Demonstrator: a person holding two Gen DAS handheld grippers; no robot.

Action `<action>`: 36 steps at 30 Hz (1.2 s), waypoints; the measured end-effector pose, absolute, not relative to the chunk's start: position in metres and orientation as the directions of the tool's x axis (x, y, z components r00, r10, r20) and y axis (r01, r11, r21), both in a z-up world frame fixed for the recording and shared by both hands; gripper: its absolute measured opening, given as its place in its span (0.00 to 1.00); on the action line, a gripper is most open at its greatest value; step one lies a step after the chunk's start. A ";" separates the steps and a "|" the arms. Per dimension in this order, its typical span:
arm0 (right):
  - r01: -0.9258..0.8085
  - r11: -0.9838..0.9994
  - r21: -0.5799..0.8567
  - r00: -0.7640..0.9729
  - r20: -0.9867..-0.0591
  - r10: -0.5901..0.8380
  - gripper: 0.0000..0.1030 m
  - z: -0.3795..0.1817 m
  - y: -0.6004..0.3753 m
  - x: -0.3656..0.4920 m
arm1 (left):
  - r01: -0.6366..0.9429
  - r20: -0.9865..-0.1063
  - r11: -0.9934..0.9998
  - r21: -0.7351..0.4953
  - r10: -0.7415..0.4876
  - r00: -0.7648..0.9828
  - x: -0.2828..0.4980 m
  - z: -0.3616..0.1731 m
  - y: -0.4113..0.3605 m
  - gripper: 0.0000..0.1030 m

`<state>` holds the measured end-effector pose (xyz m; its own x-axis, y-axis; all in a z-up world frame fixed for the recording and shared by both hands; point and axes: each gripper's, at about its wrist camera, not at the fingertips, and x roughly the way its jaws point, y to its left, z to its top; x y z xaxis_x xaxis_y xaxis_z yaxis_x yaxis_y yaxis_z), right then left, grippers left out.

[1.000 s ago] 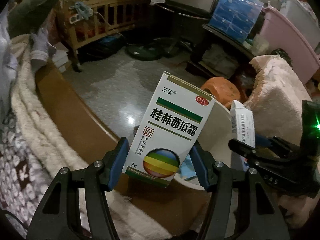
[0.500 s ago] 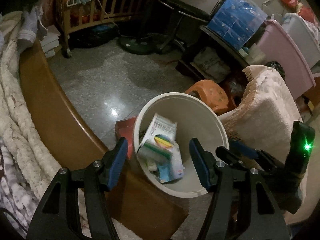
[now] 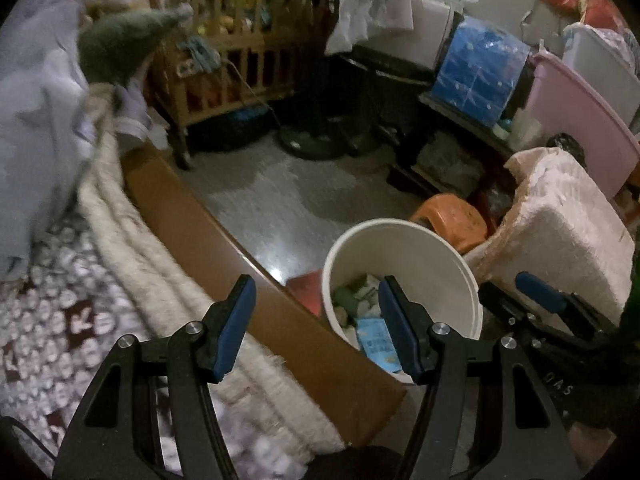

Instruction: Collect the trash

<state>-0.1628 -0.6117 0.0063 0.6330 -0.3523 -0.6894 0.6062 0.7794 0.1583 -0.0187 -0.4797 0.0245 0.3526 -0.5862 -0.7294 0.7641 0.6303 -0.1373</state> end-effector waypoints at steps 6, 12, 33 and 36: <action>0.587 0.799 0.129 0.653 -0.659 -0.373 0.63 0.026 -0.588 -0.166 | 0.758 -0.674 0.644 -0.103 -0.606 0.423 -0.032 0.047 -0.452 0.61; 0.583 0.804 0.120 0.669 -0.632 -0.391 0.63 0.040 -0.573 -0.172 | 0.751 -0.619 0.656 -0.071 -0.620 0.483 -0.046 0.064 -0.432 0.61; 0.587 0.803 0.103 0.698 -0.567 -0.437 0.69 0.071 -0.554 -0.183 | 0.743 -0.548 0.664 -0.083 -0.653 0.523 -0.053 0.082 -0.406 0.61; 0.588 0.803 0.098 0.695 -0.569 -0.440 0.69 0.071 -0.554 -0.183 | 0.741 -0.546 0.666 -0.088 -0.654 0.523 -0.053 0.084 -0.406 0.61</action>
